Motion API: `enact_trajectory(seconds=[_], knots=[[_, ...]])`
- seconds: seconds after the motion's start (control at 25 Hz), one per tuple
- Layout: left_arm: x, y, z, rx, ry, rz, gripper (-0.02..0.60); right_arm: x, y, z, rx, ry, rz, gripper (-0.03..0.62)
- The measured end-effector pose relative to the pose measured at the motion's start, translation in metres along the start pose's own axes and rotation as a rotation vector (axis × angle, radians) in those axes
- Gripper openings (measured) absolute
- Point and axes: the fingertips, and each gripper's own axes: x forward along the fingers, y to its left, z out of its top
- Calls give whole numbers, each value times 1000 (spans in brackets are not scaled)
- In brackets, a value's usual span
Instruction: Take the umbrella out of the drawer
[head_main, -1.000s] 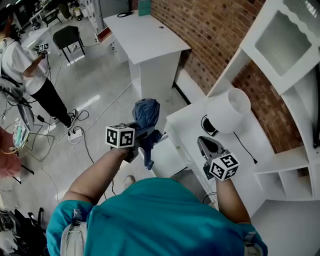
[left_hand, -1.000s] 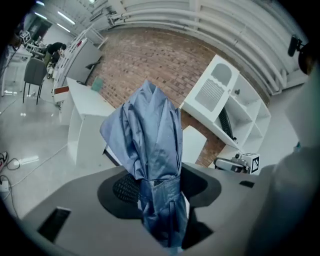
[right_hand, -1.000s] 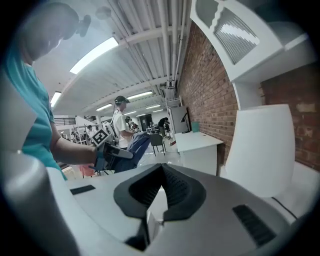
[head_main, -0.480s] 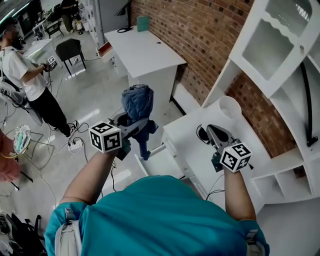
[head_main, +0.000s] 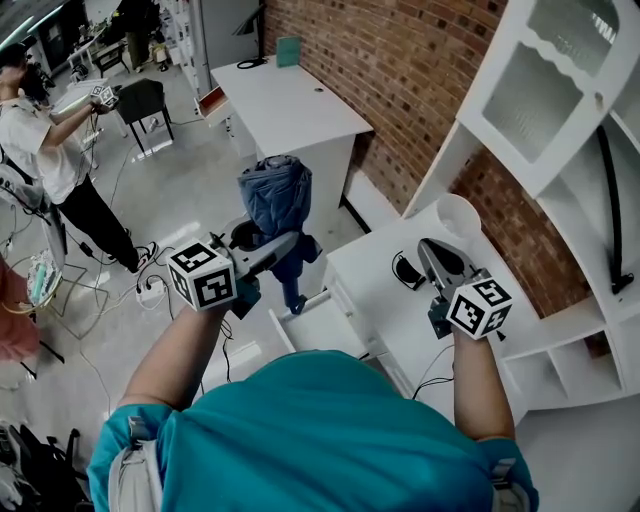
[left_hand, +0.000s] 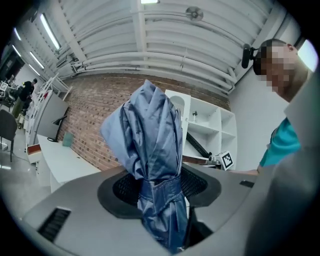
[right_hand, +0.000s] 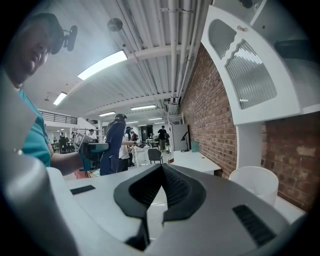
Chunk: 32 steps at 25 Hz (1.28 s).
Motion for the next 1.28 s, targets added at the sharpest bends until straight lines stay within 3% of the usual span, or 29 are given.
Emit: enact_trajectory(seconds=[1.04, 1.28], knots=[[-4, -10, 5, 8, -10, 4, 230, -2, -8, 3, 26, -12, -8, 21], [-4, -11, 6, 10, -16, 4, 230, -4, -8, 0, -12, 4, -23, 21]])
